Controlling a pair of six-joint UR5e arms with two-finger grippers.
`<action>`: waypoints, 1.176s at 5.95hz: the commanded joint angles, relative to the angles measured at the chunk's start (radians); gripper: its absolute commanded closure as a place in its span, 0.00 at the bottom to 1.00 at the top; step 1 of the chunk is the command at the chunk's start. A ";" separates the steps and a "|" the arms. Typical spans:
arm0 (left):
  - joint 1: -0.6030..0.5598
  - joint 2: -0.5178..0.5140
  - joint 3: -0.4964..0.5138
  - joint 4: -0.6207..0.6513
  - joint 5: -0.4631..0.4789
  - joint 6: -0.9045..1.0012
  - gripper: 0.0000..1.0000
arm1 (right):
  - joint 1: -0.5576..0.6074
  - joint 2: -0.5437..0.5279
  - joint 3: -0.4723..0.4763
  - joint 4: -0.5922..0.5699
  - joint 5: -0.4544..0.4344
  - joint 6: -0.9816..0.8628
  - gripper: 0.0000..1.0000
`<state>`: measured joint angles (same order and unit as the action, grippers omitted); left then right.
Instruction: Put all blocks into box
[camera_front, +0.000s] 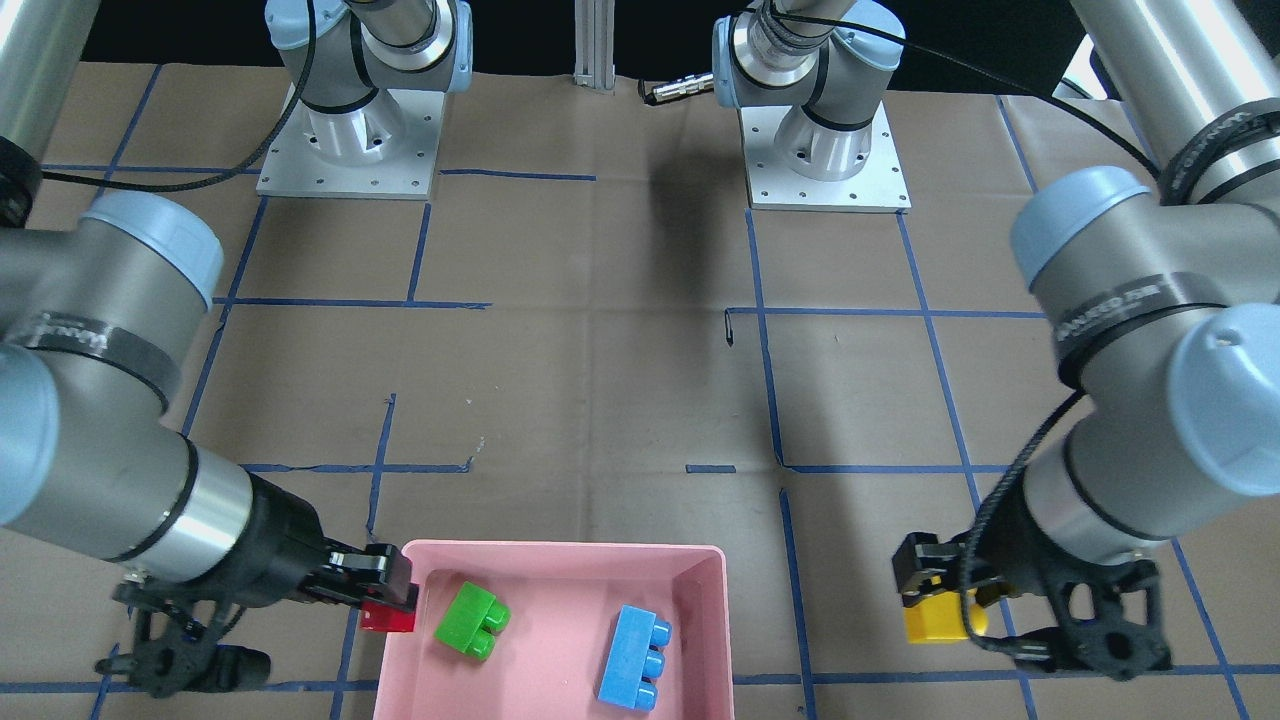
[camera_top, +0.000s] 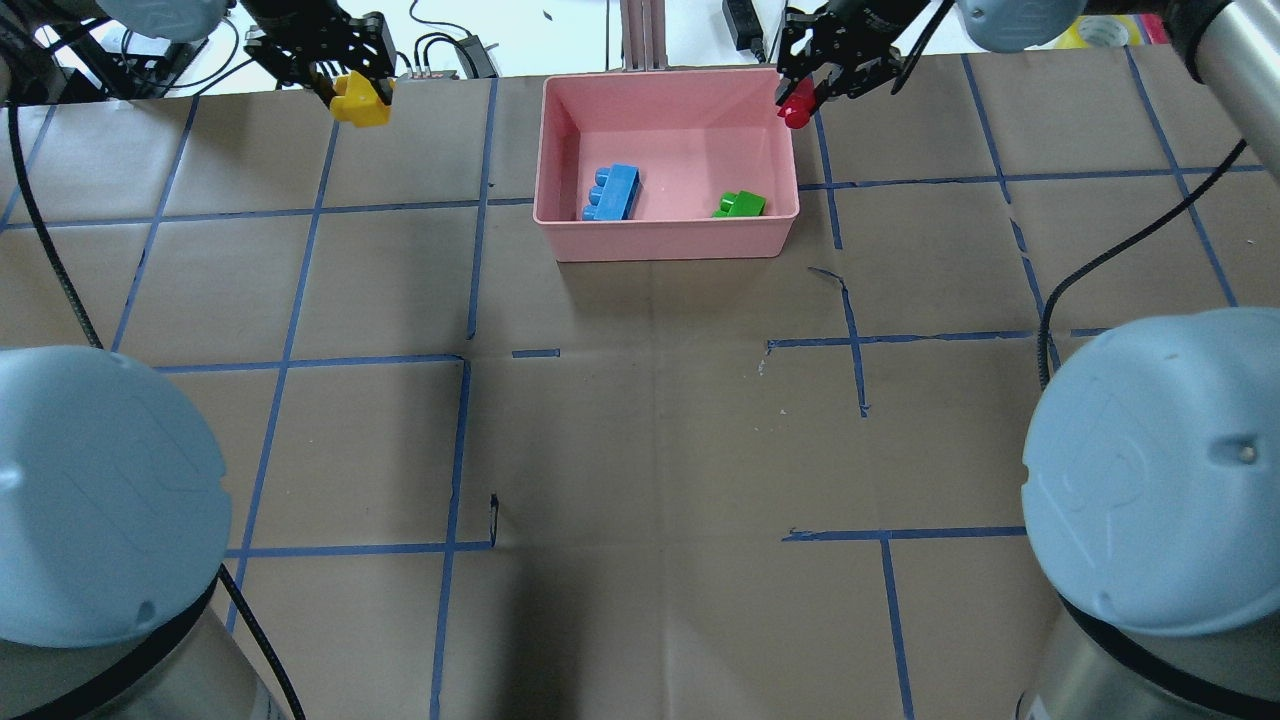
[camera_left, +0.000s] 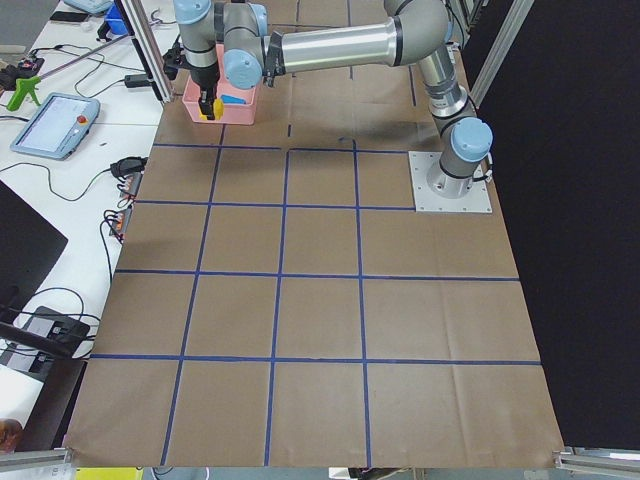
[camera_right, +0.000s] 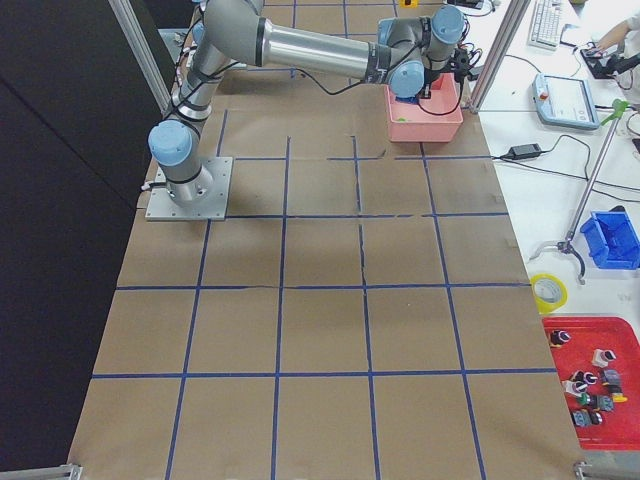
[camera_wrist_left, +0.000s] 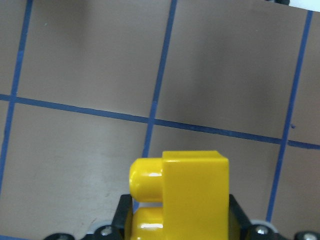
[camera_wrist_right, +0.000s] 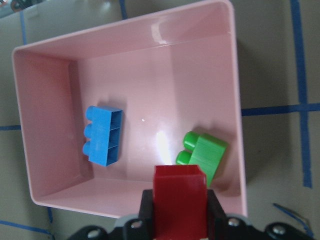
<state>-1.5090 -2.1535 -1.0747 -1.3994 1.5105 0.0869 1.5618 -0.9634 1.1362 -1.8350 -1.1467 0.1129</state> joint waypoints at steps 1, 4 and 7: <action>-0.124 -0.067 0.027 0.048 0.002 -0.054 0.70 | 0.067 0.083 -0.029 -0.111 0.033 0.117 0.92; -0.220 -0.170 0.111 0.083 0.011 -0.196 0.70 | 0.078 0.077 -0.020 -0.104 0.042 0.110 0.01; -0.229 -0.190 0.102 0.193 0.017 -0.257 0.01 | -0.027 0.028 -0.001 0.015 0.024 -0.101 0.00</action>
<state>-1.7350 -2.3344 -0.9710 -1.2453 1.5271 -0.1543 1.5813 -0.9140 1.1308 -1.8777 -1.1186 0.1004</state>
